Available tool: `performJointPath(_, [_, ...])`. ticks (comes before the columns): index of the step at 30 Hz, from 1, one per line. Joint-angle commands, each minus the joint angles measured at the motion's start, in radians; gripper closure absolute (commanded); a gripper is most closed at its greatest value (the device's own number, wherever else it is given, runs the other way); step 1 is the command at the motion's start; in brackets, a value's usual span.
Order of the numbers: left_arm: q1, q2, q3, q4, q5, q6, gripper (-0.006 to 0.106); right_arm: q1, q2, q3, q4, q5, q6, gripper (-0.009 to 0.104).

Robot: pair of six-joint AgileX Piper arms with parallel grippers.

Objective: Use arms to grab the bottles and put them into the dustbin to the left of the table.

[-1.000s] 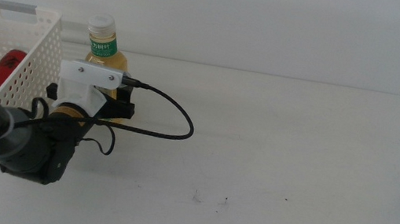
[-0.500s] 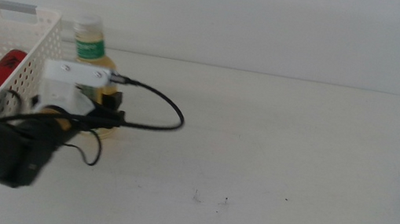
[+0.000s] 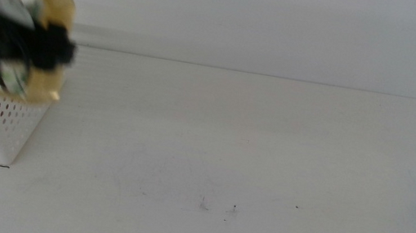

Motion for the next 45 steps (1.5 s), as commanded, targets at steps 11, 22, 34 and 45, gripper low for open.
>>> performJointPath(11, [0.37,0.272,-0.559,-0.192,0.46,0.4,0.083,-0.009,-0.005,0.004,-0.003,-0.009,-0.003,0.009])
performJointPath(22, [0.458,0.565,-0.604,-0.267,0.49,0.493,0.083,-0.009,-0.005,0.004,-0.003,-0.009,-0.003,0.009])
performJointPath(34, [0.458,0.674,-0.602,-0.256,0.441,0.528,0.014,-0.009,-0.005,0.004,-0.003,-0.009,-0.003,0.009])
performJointPath(45, [0.34,0.331,-0.474,-0.322,0.311,0.516,0.007,-0.009,-0.005,0.004,-0.003,-0.009,-0.003,0.009])
